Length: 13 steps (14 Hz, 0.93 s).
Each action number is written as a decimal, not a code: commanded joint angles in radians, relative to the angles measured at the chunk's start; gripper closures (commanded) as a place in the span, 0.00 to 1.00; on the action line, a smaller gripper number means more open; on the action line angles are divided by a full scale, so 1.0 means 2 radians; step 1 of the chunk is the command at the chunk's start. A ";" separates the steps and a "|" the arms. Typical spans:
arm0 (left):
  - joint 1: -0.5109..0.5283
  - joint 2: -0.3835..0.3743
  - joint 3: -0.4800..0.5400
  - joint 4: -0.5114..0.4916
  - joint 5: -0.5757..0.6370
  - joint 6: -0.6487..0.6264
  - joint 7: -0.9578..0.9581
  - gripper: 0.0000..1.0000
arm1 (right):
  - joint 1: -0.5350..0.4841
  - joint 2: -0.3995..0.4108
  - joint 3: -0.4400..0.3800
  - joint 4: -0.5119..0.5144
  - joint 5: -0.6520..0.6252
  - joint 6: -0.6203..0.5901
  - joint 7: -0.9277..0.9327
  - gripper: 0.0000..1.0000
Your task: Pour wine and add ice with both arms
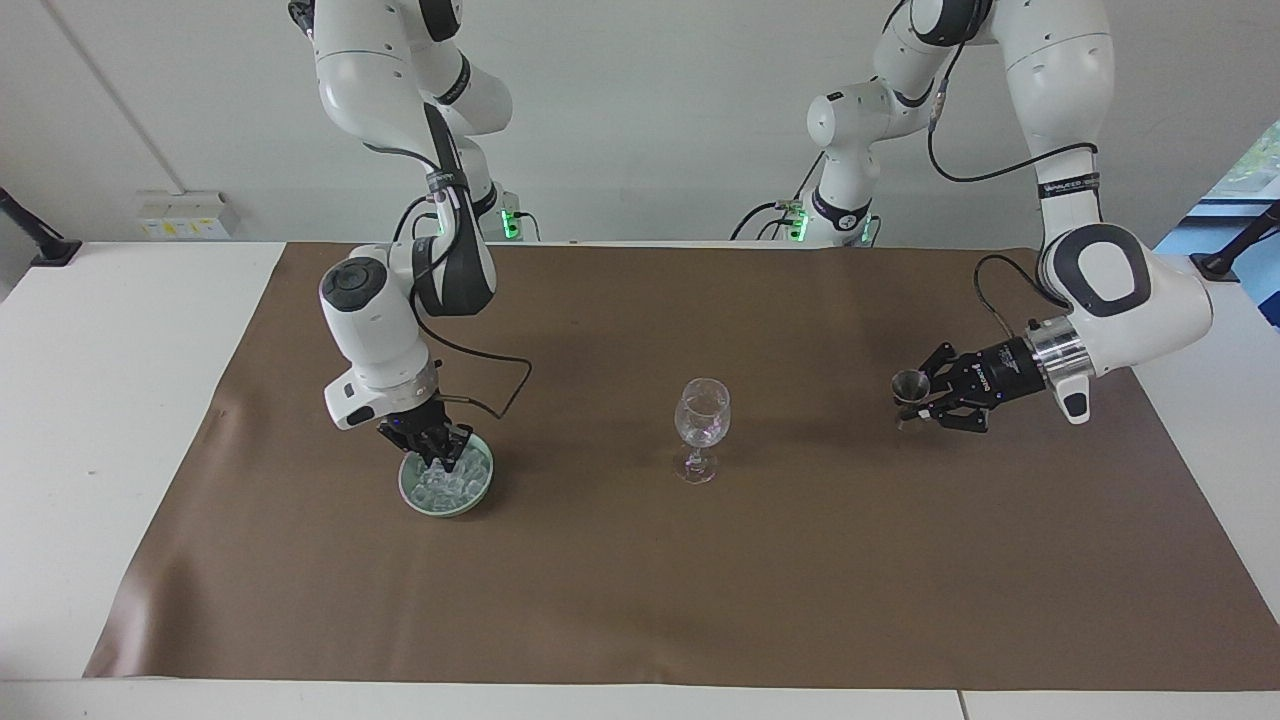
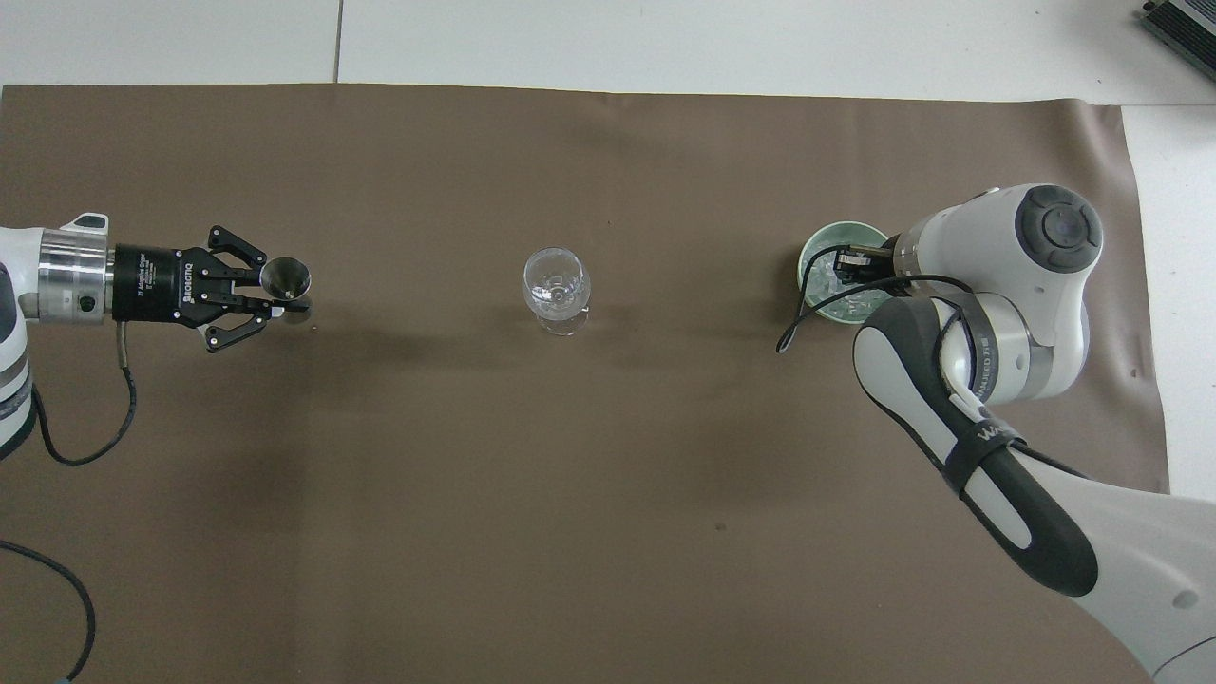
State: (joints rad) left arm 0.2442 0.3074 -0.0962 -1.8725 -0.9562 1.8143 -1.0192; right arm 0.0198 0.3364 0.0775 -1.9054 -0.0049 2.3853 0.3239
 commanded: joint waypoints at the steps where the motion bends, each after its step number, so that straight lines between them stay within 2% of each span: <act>1: 0.016 0.016 -0.005 0.000 -0.017 -0.013 0.026 1.00 | -0.004 0.007 0.003 0.011 -0.004 0.003 0.011 0.95; 4: 0.037 0.044 -0.005 0.001 -0.039 -0.021 0.063 1.00 | 0.003 0.007 0.003 0.024 -0.005 -0.003 0.011 1.00; 6: 0.039 0.048 -0.005 0.001 -0.049 -0.017 0.065 1.00 | 0.006 0.004 0.004 0.047 -0.007 -0.025 0.010 1.00; 9: 0.053 0.066 -0.005 0.001 -0.070 -0.017 0.077 1.00 | 0.058 -0.016 0.005 0.077 -0.004 -0.060 0.012 1.00; 13: 0.059 0.073 -0.005 -0.002 -0.081 -0.017 0.086 1.00 | 0.123 -0.036 0.020 0.119 0.005 -0.100 0.024 1.00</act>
State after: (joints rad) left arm 0.3458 0.4456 -0.0973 -1.8727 -1.0887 1.7981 -0.8705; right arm 0.2209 0.2798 0.1058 -1.7016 -0.0025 2.2283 0.3350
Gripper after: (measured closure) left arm 0.784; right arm 0.749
